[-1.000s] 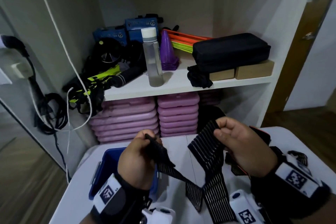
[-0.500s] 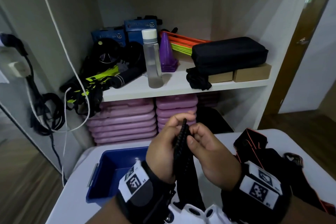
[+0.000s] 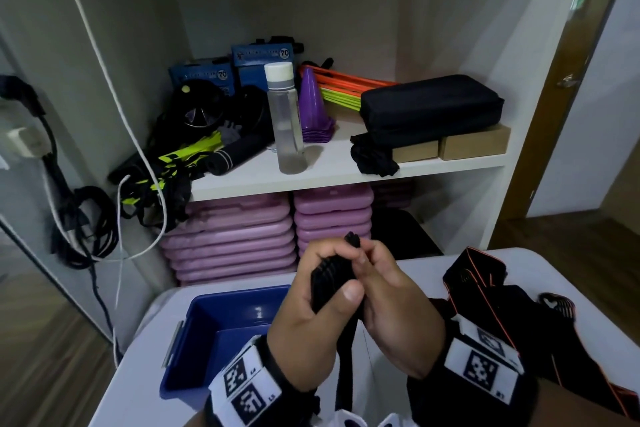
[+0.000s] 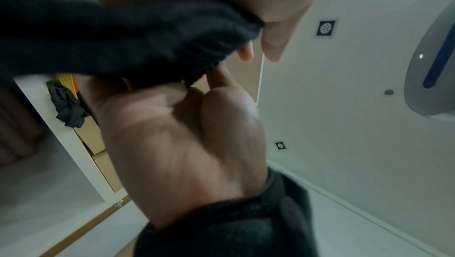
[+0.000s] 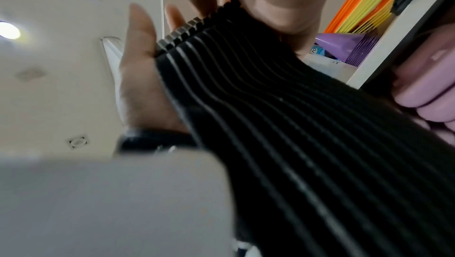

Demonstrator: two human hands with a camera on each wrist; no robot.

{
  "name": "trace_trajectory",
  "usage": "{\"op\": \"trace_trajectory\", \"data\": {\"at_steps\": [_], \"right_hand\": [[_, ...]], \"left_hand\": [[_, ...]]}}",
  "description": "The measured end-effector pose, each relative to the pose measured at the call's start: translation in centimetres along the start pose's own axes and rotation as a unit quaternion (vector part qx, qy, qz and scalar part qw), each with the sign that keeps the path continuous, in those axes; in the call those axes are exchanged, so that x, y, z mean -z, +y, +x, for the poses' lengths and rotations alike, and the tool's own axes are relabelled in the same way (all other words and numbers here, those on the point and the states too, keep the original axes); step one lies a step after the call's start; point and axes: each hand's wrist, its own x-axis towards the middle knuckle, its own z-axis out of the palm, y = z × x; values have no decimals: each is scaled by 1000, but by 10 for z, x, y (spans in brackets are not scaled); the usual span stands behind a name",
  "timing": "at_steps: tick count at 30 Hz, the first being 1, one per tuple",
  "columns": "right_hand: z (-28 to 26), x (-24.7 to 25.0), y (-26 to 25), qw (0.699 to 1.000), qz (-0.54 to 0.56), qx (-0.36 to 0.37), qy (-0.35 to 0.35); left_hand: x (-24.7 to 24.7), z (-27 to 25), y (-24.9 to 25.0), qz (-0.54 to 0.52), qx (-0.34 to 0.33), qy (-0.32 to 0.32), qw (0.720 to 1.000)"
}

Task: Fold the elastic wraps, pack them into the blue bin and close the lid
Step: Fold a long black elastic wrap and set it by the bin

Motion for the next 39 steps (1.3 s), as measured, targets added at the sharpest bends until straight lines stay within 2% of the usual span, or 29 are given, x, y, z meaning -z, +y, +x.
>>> {"op": "trace_trajectory", "data": {"at_steps": [2, 5, 7, 11, 15, 17, 19, 21, 22, 24, 26, 28, 30, 34, 37, 39], "right_hand": [[-1, -2, 1, 1000, -13, -16, 10], [-4, -3, -7, 996, 63, -65, -20], [-5, -1, -14, 995, 63, -70, -40], [3, 5, -23, 994, 100, -42, -29], [1, 8, -29, 976, 184, -86, -83], [-1, 12, -25, 980, 155, -94, -86], [-1, 16, -19, 996, 25, -77, -44], [-4, 16, -20, 991, -130, -42, -7], [-5, 18, -22, 988, -154, -30, 5], [-11, 21, -28, 992, -121, -27, 17], [-17, 21, -33, 993, -100, -56, -14], [-22, 17, -32, 987, -143, -67, -39], [-23, 14, -30, 982, -182, -55, -11], [-24, 19, -36, 981, -193, -20, 10], [-22, 30, -39, 982, -189, -18, 5], [-21, 39, -38, 981, -191, -28, -13]], "left_hand": [[0, -1, -2, 8, -8, 17, 1000], [4, 0, 1, -5, 16, 27, 999], [7, 2, 4, -19, 40, 11, 999], [12, 1, 0, 6, 43, -4, 999], [13, -1, -3, 21, 32, -52, 998], [12, 0, -2, 38, 24, -45, 998], [10, 1, -1, 75, 10, -9, 997], [10, 1, -2, 122, -7, 35, 992], [10, 1, -3, 152, -15, 52, 987], [11, 3, -6, 233, -40, 60, 970], [10, 3, -10, 317, -61, 48, 945], [4, 2, -15, 383, -84, 32, 919], [-1, 1, -20, 418, -104, 18, 902], [-1, 1, -30, 422, -75, -7, 903], [-5, -3, -35, 409, -23, 3, 912], [-11, -4, -42, 422, -11, 17, 906]]}}
